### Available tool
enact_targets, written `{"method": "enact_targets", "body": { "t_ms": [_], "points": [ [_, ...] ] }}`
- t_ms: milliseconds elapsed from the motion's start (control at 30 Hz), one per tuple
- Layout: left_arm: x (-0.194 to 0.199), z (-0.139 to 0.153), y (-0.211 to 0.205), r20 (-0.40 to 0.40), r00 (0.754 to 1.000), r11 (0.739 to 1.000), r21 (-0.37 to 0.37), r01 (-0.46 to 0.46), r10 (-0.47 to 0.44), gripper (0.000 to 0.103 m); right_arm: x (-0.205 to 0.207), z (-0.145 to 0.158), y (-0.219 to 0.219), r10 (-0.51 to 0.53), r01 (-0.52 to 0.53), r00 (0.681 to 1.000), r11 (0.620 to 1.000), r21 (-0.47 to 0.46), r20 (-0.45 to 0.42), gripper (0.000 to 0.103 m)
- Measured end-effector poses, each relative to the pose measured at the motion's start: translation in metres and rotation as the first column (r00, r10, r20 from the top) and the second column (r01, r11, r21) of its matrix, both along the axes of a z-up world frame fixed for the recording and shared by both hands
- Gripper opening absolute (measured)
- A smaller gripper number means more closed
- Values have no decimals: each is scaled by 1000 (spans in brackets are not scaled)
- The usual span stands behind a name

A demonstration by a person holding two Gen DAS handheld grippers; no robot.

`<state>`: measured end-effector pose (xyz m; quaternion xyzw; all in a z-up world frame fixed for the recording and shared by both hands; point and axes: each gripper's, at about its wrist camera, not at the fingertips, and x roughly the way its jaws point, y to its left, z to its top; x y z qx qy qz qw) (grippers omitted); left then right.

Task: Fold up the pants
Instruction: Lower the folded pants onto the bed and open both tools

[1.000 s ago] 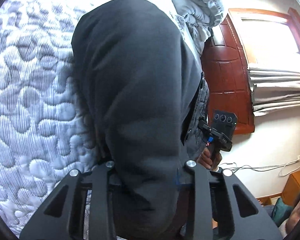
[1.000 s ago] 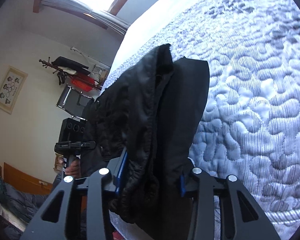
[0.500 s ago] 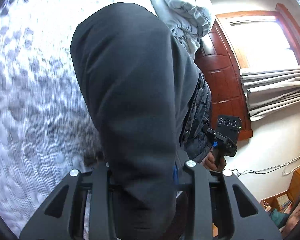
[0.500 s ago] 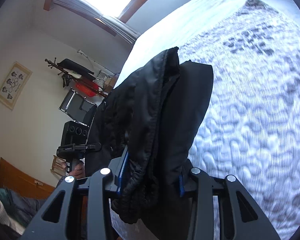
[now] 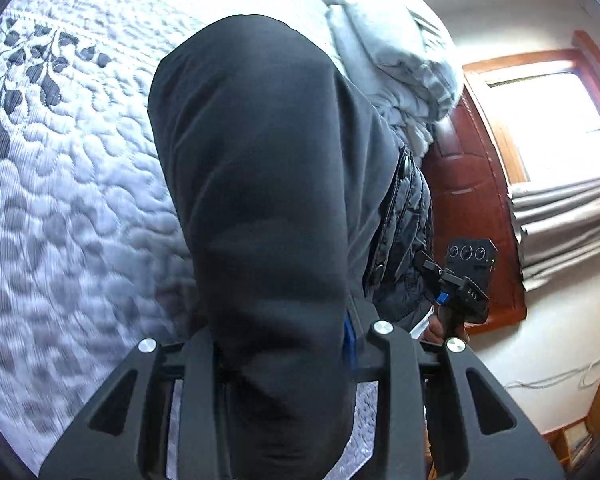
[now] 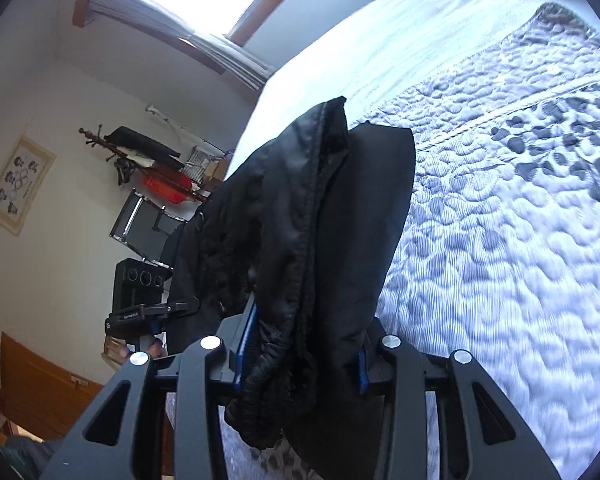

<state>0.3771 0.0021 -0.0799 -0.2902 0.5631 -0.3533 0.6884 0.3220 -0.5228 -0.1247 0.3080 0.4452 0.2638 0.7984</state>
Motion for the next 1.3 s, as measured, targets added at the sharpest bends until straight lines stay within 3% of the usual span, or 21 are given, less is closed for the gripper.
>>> {"method": "enact_targets", "body": {
  "t_ms": [200,333,400,600,767,933,1233,1300],
  "points": [
    [18,-30,10,-58,998,1000,9,-30,30,35,25,-34,-2,-30,29,996,999,-18,-88,43],
    [16,-32,10,-38,999,999,36,-27,28,45,28,-46,-9,-50,47,992,999,-26,-118,61],
    [15,-34,10,-28,999,998,59,-29,31,55,24,-50,-11,-66,64,991,998,-24,-120,65],
    [5,-37,17,15,997,991,111,-72,71,69,9,-56,-18,-91,89,989,996,-25,-120,81],
    [-6,-35,29,52,994,981,162,-106,98,85,-11,-62,-33,-106,106,989,994,-1,-100,82],
    [-17,-35,46,49,989,976,163,-144,138,87,-25,-59,-39,-121,122,989,992,9,-88,82],
    [-71,-10,62,152,953,914,279,-294,261,97,-80,-46,-46,-204,198,977,976,-85,-60,82],
    [-86,-5,62,169,951,896,328,-301,258,100,-96,-38,-40,-233,226,972,963,-149,-29,91]
  ]
}}
